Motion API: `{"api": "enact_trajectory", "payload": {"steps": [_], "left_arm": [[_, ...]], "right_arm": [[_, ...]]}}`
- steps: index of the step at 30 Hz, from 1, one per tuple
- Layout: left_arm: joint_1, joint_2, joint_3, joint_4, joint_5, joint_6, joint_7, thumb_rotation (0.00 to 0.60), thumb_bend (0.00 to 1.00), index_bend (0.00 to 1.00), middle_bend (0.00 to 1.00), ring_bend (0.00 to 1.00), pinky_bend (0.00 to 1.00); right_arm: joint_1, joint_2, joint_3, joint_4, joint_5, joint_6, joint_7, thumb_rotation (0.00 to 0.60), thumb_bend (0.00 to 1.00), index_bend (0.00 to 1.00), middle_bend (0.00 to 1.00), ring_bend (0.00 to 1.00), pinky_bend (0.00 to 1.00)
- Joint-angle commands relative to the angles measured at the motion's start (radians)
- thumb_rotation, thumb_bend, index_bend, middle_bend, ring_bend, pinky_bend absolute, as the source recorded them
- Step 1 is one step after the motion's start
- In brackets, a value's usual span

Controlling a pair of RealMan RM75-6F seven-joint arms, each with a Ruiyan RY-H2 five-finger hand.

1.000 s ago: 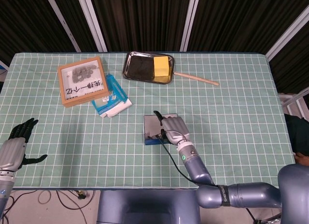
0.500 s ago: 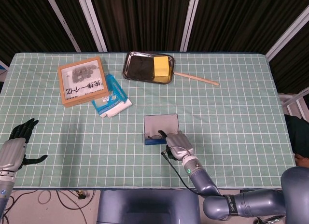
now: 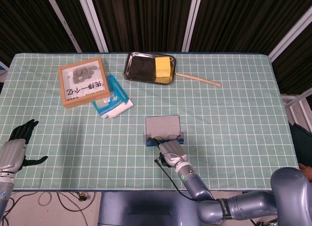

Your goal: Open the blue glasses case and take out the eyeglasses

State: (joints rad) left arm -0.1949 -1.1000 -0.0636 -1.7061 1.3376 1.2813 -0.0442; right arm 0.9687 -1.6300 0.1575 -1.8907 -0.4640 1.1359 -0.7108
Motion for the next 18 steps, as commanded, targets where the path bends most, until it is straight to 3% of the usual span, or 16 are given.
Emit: {"api": "enact_trajectory", "payload": {"steps": [1, 18], "left_arm": [[0.000, 0.001, 0.000, -0.001, 0.001, 0.001, 0.000, 0.600, 0.00, 0.00, 0.00, 0.00, 0.00], [-0.001, 0.001, 0.000, -0.002, -0.001, -0.002, 0.001, 0.600, 0.00, 0.00, 0.00, 0.00, 0.00]], "right_arm": [[0.003, -0.011, 0.004, 0.014, 0.007, 0.003, 0.001, 0.600, 0.85, 0.11, 0.98, 1.00, 1.00], [0.016, -0.034, -0.001, 0.042, 0.036, -0.017, -0.006, 0.600, 0.85, 0.13, 0.98, 1.00, 1.00]]}}
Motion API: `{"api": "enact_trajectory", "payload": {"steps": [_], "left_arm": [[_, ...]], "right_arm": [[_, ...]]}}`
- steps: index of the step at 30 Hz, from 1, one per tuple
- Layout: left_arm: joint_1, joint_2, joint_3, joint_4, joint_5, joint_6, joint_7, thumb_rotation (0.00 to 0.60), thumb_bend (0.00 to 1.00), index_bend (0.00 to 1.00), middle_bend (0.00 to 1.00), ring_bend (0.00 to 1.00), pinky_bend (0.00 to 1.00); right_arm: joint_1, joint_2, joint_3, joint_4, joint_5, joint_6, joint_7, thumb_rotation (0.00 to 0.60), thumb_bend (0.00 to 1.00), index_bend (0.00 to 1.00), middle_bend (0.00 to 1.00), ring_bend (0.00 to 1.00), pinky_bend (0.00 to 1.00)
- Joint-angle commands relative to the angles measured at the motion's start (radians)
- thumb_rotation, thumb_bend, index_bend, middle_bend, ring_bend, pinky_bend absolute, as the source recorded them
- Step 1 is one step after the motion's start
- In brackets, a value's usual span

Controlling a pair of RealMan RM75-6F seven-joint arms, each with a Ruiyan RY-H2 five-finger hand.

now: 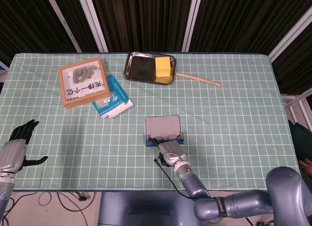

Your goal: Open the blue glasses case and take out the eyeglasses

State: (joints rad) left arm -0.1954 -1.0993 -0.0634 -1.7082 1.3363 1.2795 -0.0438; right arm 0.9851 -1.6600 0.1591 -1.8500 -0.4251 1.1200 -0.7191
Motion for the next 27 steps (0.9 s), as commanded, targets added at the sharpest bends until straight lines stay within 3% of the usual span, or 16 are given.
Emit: {"api": "enact_trajectory", "payload": {"steps": [1, 14, 27], "left_arm": [[0.000, 0.000, 0.000, 0.000, 0.000, 0.001, 0.000, 0.600, 0.00, 0.00, 0.00, 0.00, 0.00], [0.001, 0.001, 0.000, -0.002, 0.000, 0.001, -0.003, 0.600, 0.00, 0.00, 0.00, 0.00, 0.00], [0.001, 0.001, 0.000, -0.004, -0.001, 0.001, -0.002, 0.600, 0.00, 0.00, 0.00, 0.00, 0.00]], "right_arm": [[0.000, -0.006, -0.004, 0.002, -0.004, -0.002, 0.002, 0.600, 0.86, 0.14, 0.98, 1.00, 1.00], [0.017, 0.022, -0.014, -0.079, 0.010, 0.023, -0.041, 0.600, 0.87, 0.25, 0.98, 1.00, 1.00], [0.034, 0.108, -0.056, -0.159, 0.129, 0.056, -0.118, 0.600, 0.88, 0.31, 0.98, 1.00, 1.00]]}}
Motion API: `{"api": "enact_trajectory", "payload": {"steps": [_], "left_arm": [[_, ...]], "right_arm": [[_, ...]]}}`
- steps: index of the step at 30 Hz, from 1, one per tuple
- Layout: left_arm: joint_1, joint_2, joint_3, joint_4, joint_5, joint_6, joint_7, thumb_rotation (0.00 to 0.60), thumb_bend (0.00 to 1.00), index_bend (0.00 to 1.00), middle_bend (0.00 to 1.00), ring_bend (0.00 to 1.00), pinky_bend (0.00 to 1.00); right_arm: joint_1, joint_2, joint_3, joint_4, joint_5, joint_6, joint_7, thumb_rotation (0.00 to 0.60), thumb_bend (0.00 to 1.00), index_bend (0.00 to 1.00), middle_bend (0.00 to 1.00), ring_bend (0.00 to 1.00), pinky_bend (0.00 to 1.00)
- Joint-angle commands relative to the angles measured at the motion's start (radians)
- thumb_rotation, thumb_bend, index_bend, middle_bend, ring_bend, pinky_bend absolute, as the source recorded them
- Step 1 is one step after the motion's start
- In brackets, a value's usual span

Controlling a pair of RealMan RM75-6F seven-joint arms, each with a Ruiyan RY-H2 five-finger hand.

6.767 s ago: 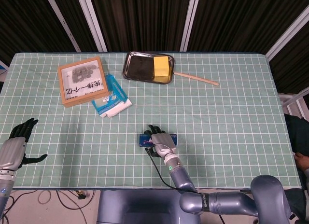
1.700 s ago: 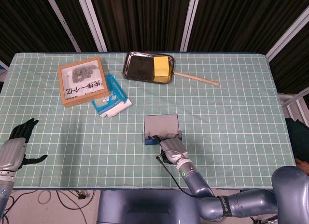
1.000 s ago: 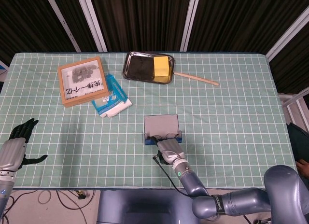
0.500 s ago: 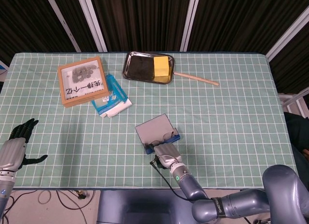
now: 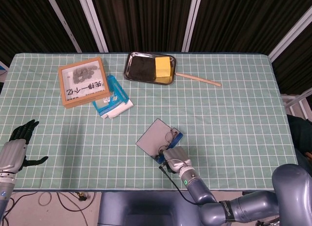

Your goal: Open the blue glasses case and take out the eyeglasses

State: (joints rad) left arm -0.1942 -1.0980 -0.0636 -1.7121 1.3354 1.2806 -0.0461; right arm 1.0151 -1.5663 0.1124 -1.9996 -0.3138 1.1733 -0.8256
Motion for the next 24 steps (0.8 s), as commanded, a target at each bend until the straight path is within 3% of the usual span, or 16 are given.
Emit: {"api": "enact_trajectory", "payload": {"steps": [1, 14, 24], "left_arm": [[0.000, 0.000, 0.000, 0.000, -0.001, 0.000, 0.001, 0.600, 0.00, 0.00, 0.00, 0.00, 0.00], [0.001, 0.000, -0.001, -0.003, -0.004, 0.002, 0.003, 0.600, 0.00, 0.00, 0.00, 0.00, 0.00], [0.003, 0.002, -0.002, -0.006, -0.006, 0.003, 0.000, 0.600, 0.00, 0.00, 0.00, 0.00, 0.00]], "right_arm": [[0.005, 0.021, -0.014, -0.011, 0.028, 0.007, -0.017, 0.600, 0.88, 0.31, 0.98, 1.00, 1.00], [-0.004, 0.069, -0.059, -0.038, 0.053, 0.087, -0.061, 0.600, 0.88, 0.34, 0.98, 1.00, 1.00], [0.006, 0.071, -0.070, 0.031, 0.112, 0.131, -0.134, 0.600, 0.89, 0.35, 0.98, 1.00, 1.00]]}}
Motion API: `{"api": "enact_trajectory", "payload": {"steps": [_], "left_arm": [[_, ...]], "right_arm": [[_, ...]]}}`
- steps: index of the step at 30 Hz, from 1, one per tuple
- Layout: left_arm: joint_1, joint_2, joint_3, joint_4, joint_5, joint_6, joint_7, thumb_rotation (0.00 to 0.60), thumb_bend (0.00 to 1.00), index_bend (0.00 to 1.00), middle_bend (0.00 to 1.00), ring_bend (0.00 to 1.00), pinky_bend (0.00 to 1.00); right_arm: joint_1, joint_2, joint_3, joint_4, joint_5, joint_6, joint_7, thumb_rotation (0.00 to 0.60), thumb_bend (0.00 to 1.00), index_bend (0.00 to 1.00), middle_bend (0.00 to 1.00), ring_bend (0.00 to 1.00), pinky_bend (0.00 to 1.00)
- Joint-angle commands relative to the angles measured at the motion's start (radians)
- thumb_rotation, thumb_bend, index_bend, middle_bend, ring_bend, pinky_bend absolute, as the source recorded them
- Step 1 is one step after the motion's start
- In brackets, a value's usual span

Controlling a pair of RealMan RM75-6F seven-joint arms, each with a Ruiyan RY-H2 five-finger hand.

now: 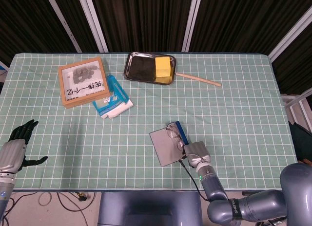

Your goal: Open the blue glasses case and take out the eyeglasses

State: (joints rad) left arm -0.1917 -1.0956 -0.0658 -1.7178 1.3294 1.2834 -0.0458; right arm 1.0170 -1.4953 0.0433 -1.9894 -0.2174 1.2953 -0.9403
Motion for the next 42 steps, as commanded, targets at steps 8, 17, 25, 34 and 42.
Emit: {"api": "enact_trajectory", "payload": {"steps": [8, 17, 25, 34, 42], "left_arm": [[0.000, 0.000, -0.001, -0.001, -0.001, 0.001, 0.000, 0.600, 0.00, 0.00, 0.00, 0.00, 0.00], [0.001, 0.000, -0.001, -0.002, -0.002, 0.002, 0.002, 0.600, 0.00, 0.00, 0.00, 0.00, 0.00], [0.001, 0.001, -0.002, -0.002, -0.003, 0.001, 0.000, 0.600, 0.00, 0.00, 0.00, 0.00, 0.00], [0.002, 0.001, -0.002, -0.002, -0.002, 0.002, 0.002, 0.600, 0.00, 0.00, 0.00, 0.00, 0.00], [0.002, 0.001, -0.002, -0.001, -0.004, 0.003, 0.003, 0.600, 0.00, 0.00, 0.00, 0.00, 0.00]], "right_arm": [[0.003, 0.002, 0.029, 0.072, 0.061, 0.033, -0.042, 0.600, 0.89, 0.35, 0.98, 1.00, 1.00], [-0.003, 0.000, 0.066, 0.127, 0.093, 0.033, -0.059, 0.600, 0.89, 0.35, 0.98, 1.00, 1.00], [-0.005, -0.002, 0.094, 0.176, 0.127, 0.009, -0.076, 0.600, 0.89, 0.35, 0.98, 1.00, 1.00], [-0.013, -0.005, 0.119, 0.213, 0.135, -0.009, -0.075, 0.600, 0.89, 0.33, 0.98, 1.00, 1.00], [-0.017, -0.003, 0.135, 0.244, 0.135, -0.021, -0.077, 0.600, 0.89, 0.29, 0.98, 1.00, 1.00]]}}
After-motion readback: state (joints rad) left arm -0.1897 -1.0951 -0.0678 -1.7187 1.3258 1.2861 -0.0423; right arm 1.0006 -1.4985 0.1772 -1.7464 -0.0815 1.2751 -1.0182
